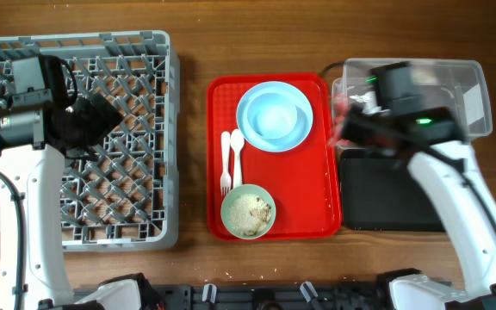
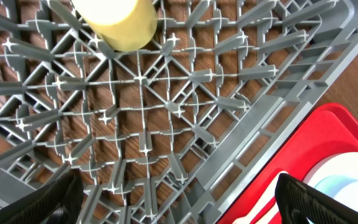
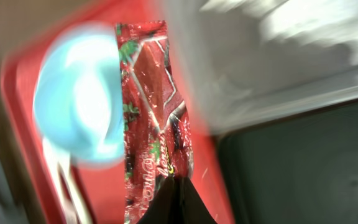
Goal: Sort waste into correct bins and load items into the dishwasher rack
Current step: 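Drop the red wrapper into the clear bin, then grasp the rim of the green rice bowl with the right gripper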
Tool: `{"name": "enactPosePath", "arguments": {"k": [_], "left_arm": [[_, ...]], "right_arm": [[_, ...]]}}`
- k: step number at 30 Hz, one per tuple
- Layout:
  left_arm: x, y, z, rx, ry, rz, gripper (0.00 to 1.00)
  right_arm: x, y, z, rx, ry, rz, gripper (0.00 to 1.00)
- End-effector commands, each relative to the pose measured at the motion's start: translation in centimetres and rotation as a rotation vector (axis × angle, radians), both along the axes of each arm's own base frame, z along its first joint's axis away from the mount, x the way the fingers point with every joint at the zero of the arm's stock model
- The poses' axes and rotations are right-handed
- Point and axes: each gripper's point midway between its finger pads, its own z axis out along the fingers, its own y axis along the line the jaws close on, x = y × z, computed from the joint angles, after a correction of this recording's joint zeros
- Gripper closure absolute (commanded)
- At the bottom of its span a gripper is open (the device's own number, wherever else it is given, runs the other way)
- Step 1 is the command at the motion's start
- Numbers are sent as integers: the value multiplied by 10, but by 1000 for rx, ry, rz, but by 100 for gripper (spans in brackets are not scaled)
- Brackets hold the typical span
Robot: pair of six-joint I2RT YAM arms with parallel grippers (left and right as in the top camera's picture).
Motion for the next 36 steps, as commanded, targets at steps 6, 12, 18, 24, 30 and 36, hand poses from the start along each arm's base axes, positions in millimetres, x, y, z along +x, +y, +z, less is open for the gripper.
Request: {"name": "enactPosePath", "arguments": {"k": [6, 12, 18, 24, 30, 36], "left_arm": [[1, 2, 7, -2, -22, 17, 0], [1, 2, 7, -2, -22, 17, 0], [1, 2, 7, -2, -22, 17, 0], [1, 2, 7, -2, -22, 17, 0], [1, 2, 7, -2, -22, 17, 0], [1, 2, 7, -2, -22, 17, 0]], "right_arm": [[55, -97, 3, 36, -146, -355, 36], [66, -45, 11, 195, -195, -11, 0], [-25, 69, 38, 441, -79, 505, 1], [-105, 116, -67, 257, 268, 576, 48], [-122, 146, -111, 286, 335, 563, 60], [-119, 143, -133, 250, 387, 520, 60]]}}
